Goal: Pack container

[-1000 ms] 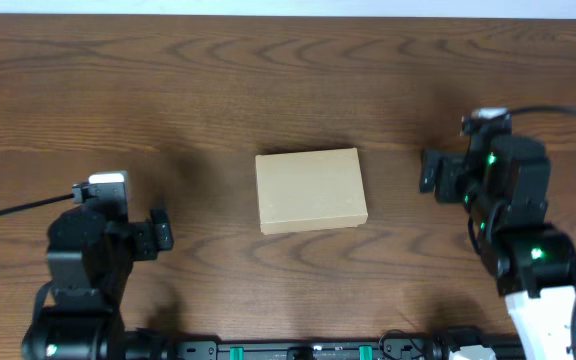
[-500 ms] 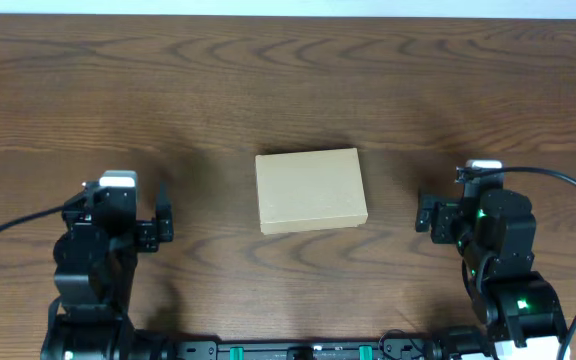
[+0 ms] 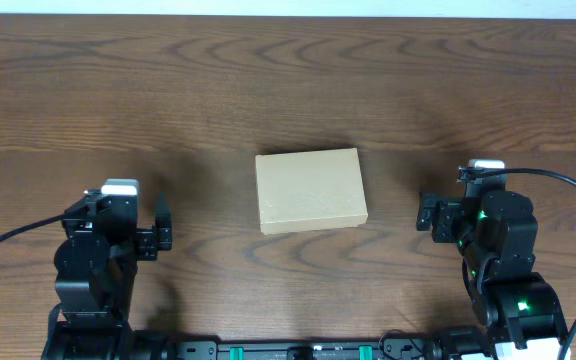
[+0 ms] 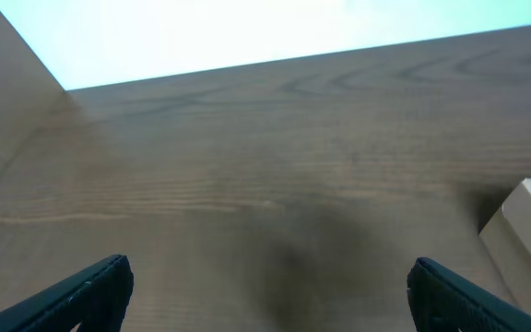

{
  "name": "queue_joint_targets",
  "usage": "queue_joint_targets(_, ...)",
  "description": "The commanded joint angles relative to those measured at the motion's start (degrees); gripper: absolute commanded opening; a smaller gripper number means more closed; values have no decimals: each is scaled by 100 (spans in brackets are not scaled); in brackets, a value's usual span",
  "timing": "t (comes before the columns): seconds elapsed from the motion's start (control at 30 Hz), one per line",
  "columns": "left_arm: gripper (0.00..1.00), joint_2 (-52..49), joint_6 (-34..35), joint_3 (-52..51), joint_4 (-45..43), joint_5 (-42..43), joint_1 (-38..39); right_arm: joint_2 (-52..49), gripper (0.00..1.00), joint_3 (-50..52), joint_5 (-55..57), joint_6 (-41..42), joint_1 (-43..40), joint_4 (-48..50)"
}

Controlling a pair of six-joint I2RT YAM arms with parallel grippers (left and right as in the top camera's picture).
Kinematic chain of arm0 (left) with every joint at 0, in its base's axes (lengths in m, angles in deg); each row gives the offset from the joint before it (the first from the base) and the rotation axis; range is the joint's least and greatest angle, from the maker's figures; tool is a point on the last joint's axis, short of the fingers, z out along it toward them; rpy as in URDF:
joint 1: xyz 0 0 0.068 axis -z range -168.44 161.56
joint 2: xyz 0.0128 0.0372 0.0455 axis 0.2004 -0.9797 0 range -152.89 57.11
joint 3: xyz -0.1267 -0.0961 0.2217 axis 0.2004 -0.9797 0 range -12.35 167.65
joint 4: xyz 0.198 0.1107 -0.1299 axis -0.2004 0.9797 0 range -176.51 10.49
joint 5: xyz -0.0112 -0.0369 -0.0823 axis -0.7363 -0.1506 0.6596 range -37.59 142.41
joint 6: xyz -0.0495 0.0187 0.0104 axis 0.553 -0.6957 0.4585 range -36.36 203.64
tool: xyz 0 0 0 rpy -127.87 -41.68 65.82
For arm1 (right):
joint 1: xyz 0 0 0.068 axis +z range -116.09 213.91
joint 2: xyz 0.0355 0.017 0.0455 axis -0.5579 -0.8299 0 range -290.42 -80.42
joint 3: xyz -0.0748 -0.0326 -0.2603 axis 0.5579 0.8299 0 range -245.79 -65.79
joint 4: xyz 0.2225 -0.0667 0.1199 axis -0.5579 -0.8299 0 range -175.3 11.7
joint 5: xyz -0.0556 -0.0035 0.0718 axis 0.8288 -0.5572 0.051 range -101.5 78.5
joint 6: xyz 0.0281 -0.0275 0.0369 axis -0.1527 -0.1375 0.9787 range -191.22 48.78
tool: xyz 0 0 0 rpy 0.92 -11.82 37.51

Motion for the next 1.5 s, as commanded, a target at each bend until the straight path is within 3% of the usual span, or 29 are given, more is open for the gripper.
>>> queue_joint_targets(0.0, 95, 35, -57, -24, 186, -98, -15, 20, 99, 28, 52, 55, -15, -15)
queue_joint_targets(0.37, 96, 35, -57, -24, 1086, -96, -15, 20, 99, 28, 52, 52, -15, -15)
queue_joint_targets(1.17, 96, 35, -57, -24, 1150, -98, -15, 111, 99, 28, 101, 101, -11, 68)
queue_joint_targets(1.33, 96, 35, -57, -24, 1150, -98, -15, 750, 99, 188, -466, 350, 0, 1141)
queue_joint_targets(1.47, 96, 35, -57, -24, 1150, -96, -15, 1488, 99, 557, -459, -393, 127, 2105)
